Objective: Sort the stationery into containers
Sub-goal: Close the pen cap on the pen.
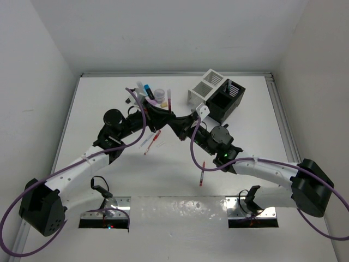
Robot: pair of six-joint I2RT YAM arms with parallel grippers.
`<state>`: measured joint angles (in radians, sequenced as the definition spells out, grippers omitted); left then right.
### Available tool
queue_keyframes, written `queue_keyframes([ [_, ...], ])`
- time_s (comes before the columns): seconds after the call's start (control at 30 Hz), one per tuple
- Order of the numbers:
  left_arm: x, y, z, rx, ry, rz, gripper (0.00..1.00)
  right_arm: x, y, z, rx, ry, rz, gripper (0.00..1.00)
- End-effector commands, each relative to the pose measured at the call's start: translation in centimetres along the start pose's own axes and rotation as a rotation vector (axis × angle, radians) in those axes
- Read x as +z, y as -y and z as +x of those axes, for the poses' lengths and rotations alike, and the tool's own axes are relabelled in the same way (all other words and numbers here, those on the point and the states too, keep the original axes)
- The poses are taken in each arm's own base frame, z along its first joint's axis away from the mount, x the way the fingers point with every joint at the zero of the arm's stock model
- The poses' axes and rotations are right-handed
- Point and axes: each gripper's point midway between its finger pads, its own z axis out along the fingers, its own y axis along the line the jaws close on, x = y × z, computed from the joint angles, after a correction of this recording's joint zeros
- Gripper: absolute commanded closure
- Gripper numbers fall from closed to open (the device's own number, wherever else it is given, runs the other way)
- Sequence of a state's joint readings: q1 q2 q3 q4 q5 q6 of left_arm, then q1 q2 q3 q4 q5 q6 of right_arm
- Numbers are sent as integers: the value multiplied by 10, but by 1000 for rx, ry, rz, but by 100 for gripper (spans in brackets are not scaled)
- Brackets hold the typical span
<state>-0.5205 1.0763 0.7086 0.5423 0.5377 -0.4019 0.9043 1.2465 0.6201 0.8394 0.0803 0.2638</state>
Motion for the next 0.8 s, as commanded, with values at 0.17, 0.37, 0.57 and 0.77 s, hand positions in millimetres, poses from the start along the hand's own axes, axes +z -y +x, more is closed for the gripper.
queue_keyframes([
  [0.17, -2, 8, -26, 46, 92, 20, 93, 3, -12, -16, 41, 67, -54, 100],
  [0.37, -2, 6, -21, 63, 73, 16, 100, 4, -12, -8, 28, 17, -55, 82],
  [0.57, -4, -2, -15, 135, 32, -14, 100, -15, -3, 12, -25, -99, -21, 30],
  [0.77, -13, -25, 12, 277, -75, -80, 100, -54, 9, 34, -127, -346, 5, 1],
])
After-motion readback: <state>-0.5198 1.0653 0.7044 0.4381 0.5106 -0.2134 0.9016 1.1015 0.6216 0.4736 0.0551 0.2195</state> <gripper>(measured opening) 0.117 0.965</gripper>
